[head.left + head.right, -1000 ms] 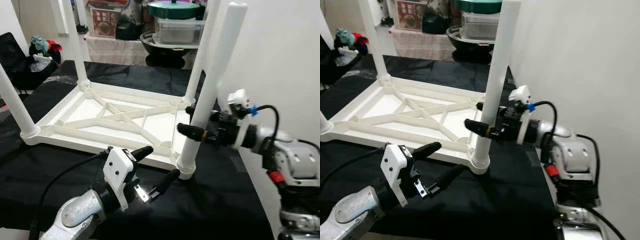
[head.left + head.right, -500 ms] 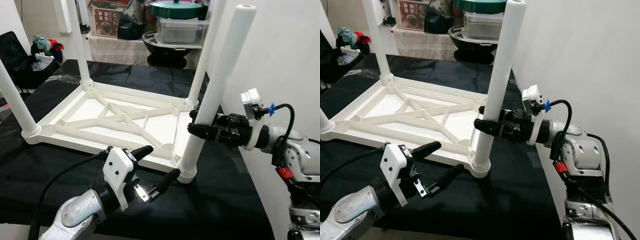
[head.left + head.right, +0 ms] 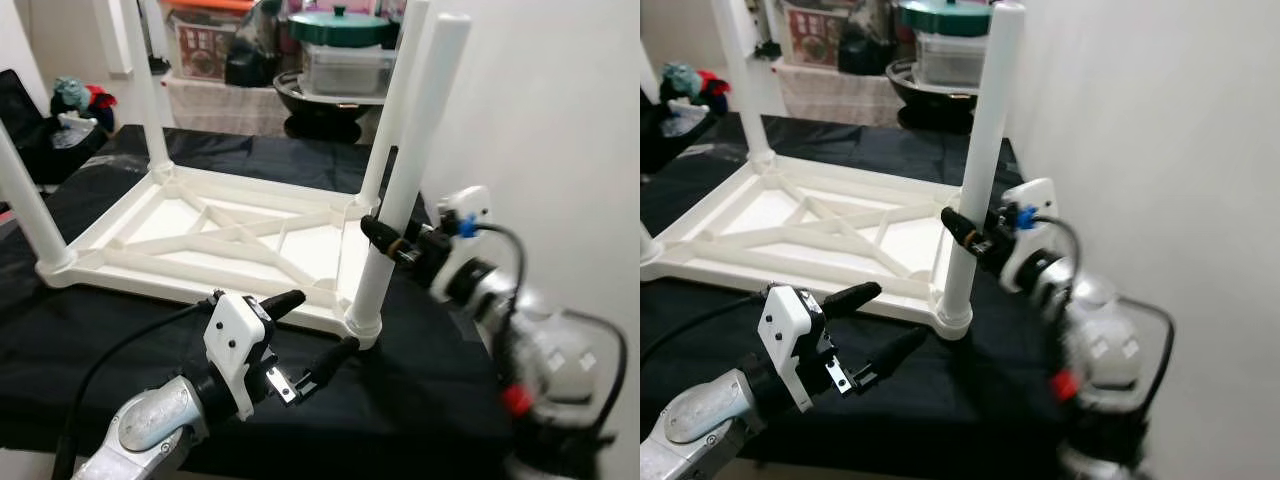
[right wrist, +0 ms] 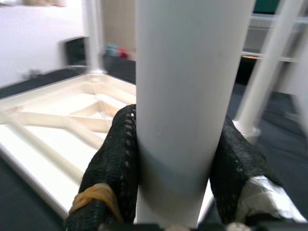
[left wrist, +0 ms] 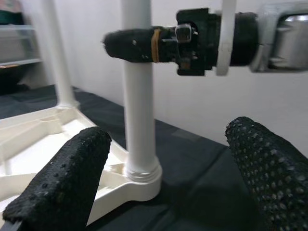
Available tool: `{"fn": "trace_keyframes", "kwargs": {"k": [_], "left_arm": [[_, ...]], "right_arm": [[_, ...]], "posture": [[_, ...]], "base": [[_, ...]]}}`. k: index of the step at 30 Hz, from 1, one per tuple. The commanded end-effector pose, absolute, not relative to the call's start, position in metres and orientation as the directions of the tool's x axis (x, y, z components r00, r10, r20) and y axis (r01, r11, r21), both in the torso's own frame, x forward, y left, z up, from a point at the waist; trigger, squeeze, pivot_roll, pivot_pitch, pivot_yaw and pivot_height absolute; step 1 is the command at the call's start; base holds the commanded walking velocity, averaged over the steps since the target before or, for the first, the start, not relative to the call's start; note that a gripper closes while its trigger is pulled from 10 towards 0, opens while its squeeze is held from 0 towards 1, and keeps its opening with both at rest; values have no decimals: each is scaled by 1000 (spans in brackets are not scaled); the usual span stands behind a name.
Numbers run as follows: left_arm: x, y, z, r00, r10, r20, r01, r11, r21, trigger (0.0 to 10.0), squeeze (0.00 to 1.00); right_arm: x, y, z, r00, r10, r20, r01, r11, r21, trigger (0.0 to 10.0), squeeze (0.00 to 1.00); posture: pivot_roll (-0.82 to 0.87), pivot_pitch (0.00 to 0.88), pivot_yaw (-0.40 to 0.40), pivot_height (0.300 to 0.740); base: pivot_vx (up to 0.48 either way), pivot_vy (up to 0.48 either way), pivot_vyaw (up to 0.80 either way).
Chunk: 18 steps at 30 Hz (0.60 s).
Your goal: Building children table
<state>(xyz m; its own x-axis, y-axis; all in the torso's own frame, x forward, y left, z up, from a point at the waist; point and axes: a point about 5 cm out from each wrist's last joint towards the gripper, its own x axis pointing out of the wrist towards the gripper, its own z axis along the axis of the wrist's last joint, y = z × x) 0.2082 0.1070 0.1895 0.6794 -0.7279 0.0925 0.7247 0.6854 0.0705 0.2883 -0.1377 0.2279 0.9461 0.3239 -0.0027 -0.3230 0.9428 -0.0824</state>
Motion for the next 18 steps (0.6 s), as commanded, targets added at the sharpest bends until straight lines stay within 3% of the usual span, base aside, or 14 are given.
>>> {"fn": "trace_keyframes", "kwargs": {"k": [1, 8, 9, 10, 15, 16, 18], "left_arm": [[210, 107, 191, 674, -732, 102, 728, 681, 77, 10000, 0], [214, 105, 193, 668, -736, 112, 732, 677, 83, 10000, 0], [214, 105, 193, 668, -735, 112, 731, 677, 85, 10000, 0], [215, 105, 194, 669, -735, 113, 731, 678, 83, 10000, 0], [214, 105, 193, 671, -733, 109, 730, 679, 76, 10000, 0], [214, 105, 193, 672, -733, 108, 729, 680, 76, 10000, 0], [214, 105, 193, 673, -732, 109, 729, 681, 76, 10000, 0]], "right_arm": [[287, -130, 205, 954, 263, -146, -282, 950, -130, 0, 0], [299, -112, 209, 942, 314, -118, -325, 941, -97, 0, 0], [299, -109, 210, 941, 317, -114, -327, 942, -80, 3216, 0], [301, -107, 210, 939, 325, -115, -334, 940, -73, 10000, 0], [305, -100, 220, 894, 446, -43, -448, 893, -51, 10000, 0], [305, -101, 224, 887, 461, -14, -461, 886, -46, 10000, 1000], [307, -105, 230, 864, 502, 31, -500, 864, -51, 10000, 1000]], "posture": [[-80, 31, -98, 740], [-74, 23, -97, 740], [-74, 23, -97, 740], [-55, 32, -96, 740], [-40, 33, -90, 740], [-36, 32, -91, 740], [-28, 34, -90, 740]], "base": [[0, 0, 0], [0, 0, 0], [0, 0, 0], [0, 0, 0], [0, 0, 0], [0, 0, 0], [0, 0, 0]]}}
